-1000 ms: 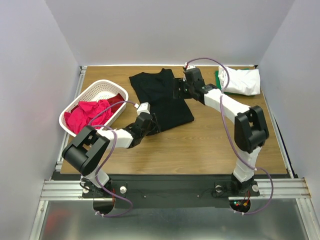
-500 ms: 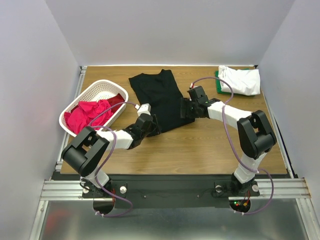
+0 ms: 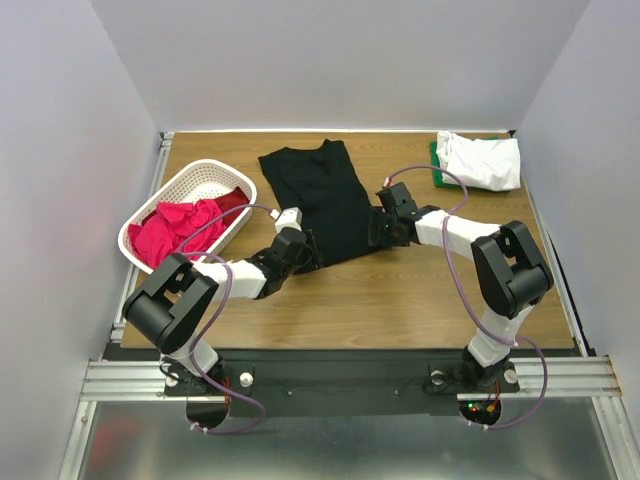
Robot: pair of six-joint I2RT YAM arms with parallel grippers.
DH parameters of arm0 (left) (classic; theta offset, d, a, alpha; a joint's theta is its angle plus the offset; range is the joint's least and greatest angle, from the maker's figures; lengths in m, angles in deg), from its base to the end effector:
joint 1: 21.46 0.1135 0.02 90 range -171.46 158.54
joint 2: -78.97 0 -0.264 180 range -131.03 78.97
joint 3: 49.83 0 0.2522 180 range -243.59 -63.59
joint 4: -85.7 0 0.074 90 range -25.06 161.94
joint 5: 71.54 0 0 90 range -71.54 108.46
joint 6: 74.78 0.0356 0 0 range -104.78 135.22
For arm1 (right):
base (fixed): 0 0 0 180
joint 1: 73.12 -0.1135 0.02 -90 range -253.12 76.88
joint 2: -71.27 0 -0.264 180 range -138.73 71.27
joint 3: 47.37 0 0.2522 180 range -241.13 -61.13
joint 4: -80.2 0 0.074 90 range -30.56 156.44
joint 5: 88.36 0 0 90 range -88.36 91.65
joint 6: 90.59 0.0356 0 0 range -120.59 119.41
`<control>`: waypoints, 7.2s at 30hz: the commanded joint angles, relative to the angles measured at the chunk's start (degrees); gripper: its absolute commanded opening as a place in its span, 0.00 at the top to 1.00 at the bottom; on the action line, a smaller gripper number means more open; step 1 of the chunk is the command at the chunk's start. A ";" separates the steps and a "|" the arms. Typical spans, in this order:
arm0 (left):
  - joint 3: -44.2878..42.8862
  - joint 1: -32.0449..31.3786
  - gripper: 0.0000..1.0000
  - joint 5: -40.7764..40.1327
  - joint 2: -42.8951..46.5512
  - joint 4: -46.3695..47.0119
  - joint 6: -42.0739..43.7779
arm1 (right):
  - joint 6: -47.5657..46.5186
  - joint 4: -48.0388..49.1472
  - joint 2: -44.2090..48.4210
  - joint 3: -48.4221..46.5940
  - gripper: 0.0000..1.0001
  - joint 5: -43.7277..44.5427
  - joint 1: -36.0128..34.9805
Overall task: Fold and stack the t-shirts
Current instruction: Fold the tshirt
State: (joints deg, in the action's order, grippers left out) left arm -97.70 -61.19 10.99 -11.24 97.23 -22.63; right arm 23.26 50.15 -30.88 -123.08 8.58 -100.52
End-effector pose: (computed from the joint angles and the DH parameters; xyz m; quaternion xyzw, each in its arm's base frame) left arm 0.2346 -0.1890 0.1517 -0.0179 0.8681 -0.2646 0.4196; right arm 0.3231 0.1627 0.1681 -0.0122 0.9559 0.0722 0.2845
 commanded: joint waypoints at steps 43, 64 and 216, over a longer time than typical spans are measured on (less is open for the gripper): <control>2.74 3.42 0.19 1.31 14.38 -10.80 -10.85 | 3.83 3.37 5.03 12.91 1.00 -6.68 -0.20; 5.89 3.25 0.38 6.23 9.18 -11.68 -10.67 | 3.65 3.99 4.85 13.26 0.99 -6.59 -0.11; 7.74 -12.66 1.00 17.14 47.34 -12.57 -11.99 | 7.18 -27.22 52.68 2.99 1.00 -3.00 -8.37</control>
State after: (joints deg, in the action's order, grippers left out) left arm -88.54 -73.75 32.61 38.55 77.91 -33.49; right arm 33.60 20.12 25.16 -116.57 -0.40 -108.47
